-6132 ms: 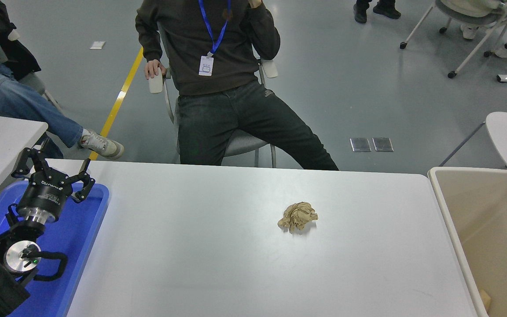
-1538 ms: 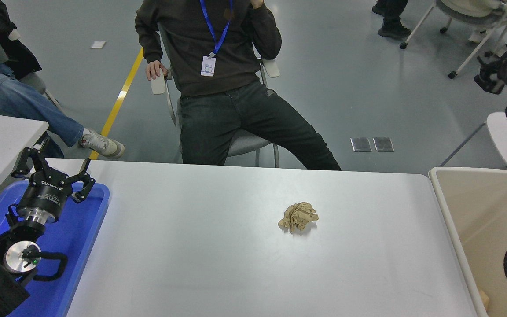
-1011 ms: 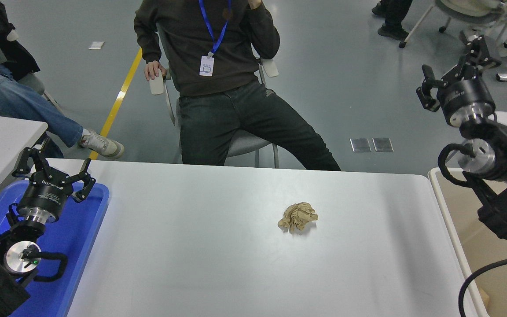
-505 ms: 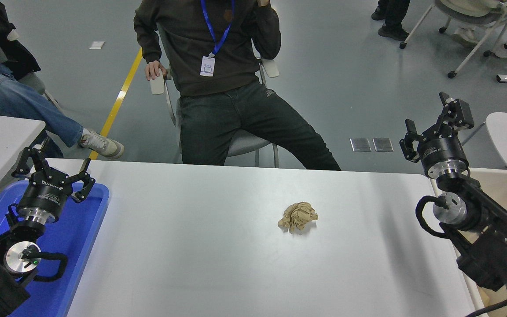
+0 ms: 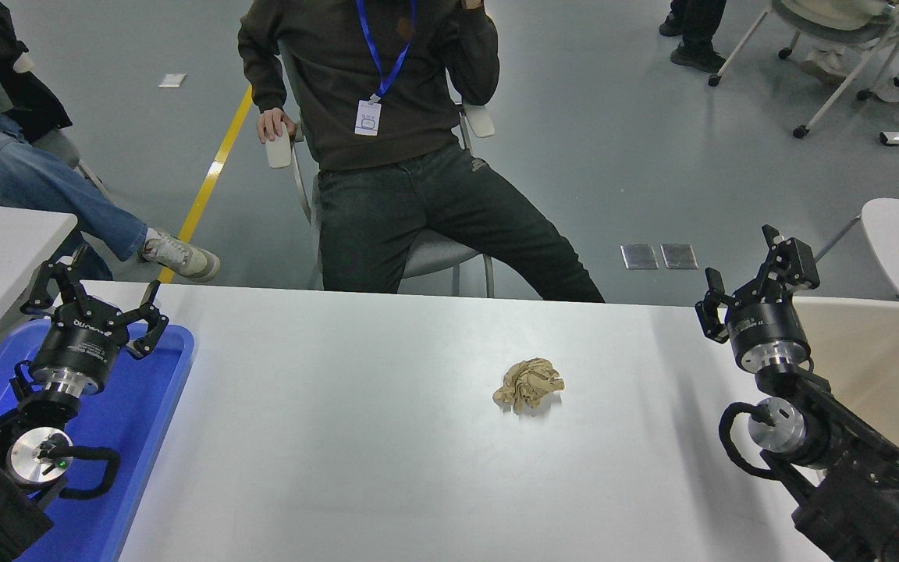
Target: Clean the table surface
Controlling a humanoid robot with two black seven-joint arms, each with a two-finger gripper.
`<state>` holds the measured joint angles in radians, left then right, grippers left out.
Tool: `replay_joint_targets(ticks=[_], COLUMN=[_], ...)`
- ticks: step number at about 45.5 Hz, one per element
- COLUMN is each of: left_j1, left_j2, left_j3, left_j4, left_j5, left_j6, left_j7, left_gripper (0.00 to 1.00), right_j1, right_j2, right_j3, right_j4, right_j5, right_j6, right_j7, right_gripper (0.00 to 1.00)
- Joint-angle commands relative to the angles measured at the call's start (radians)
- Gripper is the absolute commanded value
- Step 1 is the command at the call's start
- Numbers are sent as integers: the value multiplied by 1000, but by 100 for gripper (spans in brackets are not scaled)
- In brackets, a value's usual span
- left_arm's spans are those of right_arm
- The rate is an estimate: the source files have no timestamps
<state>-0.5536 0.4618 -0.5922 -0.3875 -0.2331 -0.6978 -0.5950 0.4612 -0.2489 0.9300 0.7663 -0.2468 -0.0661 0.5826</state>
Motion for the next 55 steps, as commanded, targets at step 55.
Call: replay_joint_targets(ticks=[55], left_j1=[0], left_j2=[0], left_j3=[-1], left_j4=[-1], left_j5=[0], left_j6=[0], left_j7=[1], left_gripper=[100], right_j1=[902], right_j2=[-202], right_j3=[-1505], right_j4=[-94], right_j5=[-499], right_j6=[135], right_j7=[-4], right_gripper=[98])
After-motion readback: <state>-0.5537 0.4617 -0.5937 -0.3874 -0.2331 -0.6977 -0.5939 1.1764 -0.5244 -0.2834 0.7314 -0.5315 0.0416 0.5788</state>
